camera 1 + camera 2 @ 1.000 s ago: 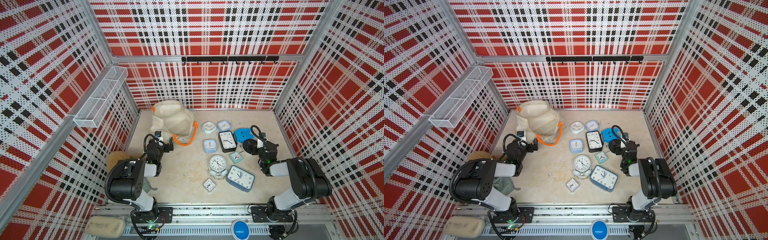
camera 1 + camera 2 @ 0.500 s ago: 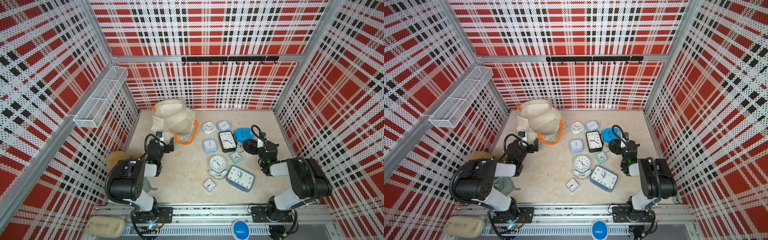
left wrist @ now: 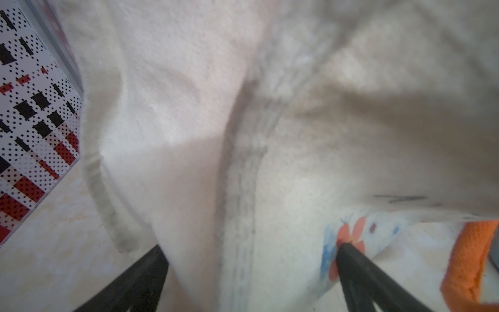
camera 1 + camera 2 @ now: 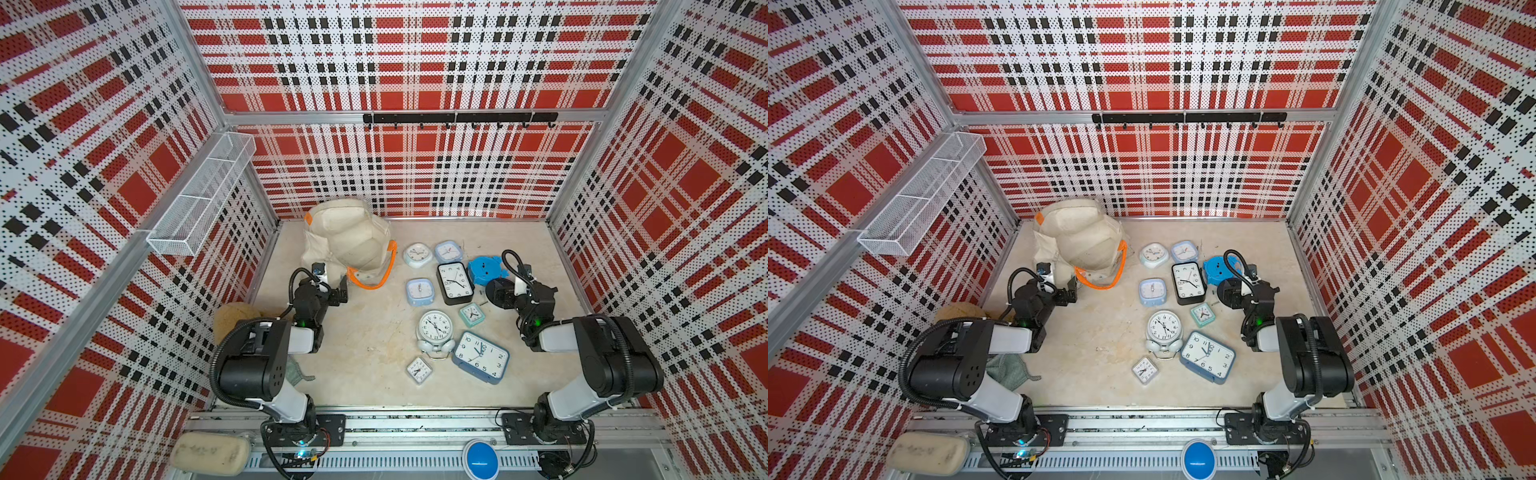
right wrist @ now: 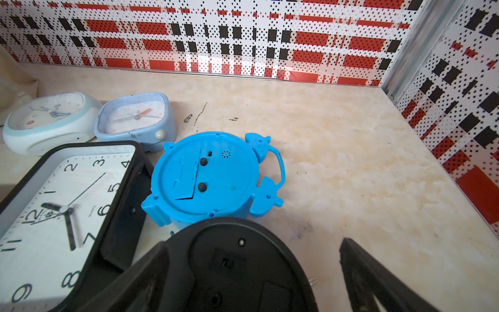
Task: Take the alarm clock out of the canvas bag
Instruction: Reset both arms
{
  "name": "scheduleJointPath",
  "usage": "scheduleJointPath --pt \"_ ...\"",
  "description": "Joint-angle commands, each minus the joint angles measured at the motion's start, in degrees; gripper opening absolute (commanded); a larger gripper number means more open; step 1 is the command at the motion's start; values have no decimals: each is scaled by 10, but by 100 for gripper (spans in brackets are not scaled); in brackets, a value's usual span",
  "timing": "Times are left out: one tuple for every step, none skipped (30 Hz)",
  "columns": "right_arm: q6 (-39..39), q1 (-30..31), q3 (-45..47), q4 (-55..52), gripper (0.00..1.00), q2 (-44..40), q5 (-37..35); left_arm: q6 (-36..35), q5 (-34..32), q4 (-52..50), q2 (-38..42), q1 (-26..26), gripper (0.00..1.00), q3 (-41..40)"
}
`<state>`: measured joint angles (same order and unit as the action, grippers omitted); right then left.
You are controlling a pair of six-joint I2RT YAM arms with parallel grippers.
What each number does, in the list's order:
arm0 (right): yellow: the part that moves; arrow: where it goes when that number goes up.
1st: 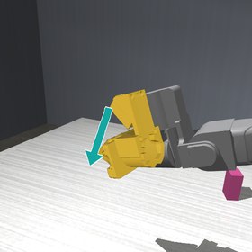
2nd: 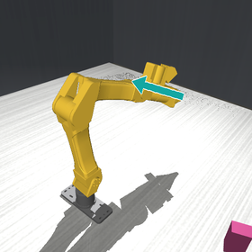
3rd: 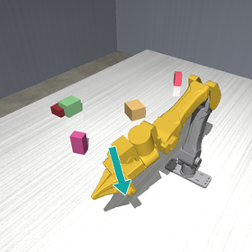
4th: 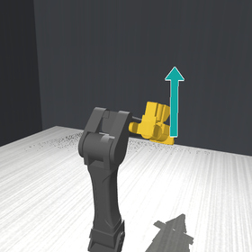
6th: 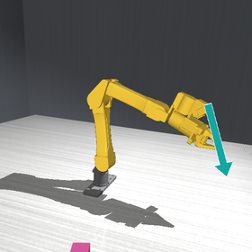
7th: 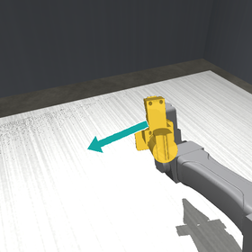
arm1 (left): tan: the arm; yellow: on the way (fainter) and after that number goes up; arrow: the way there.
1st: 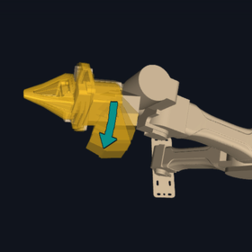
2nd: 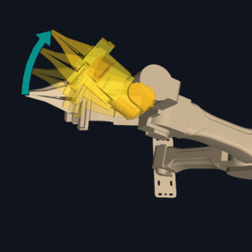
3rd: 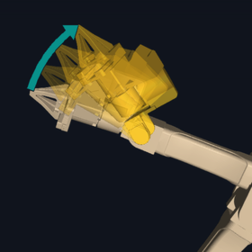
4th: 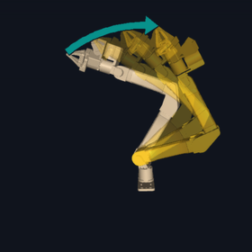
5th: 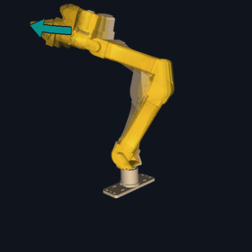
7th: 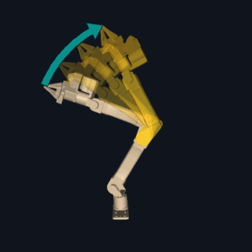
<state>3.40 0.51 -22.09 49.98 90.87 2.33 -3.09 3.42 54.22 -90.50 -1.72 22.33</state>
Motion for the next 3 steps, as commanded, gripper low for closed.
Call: scheduleJointPath --pt "-2 -2 -9 28 100 2 -10 -6 -2 1 3 -3 99 3" --pt "-2 -2 -9 29 100 1 -10 -6 -2 1 3 -3 99 3" --pt "-2 -3 -8 29 100 1 -10 -6 -2 1 3 -3 99 3"
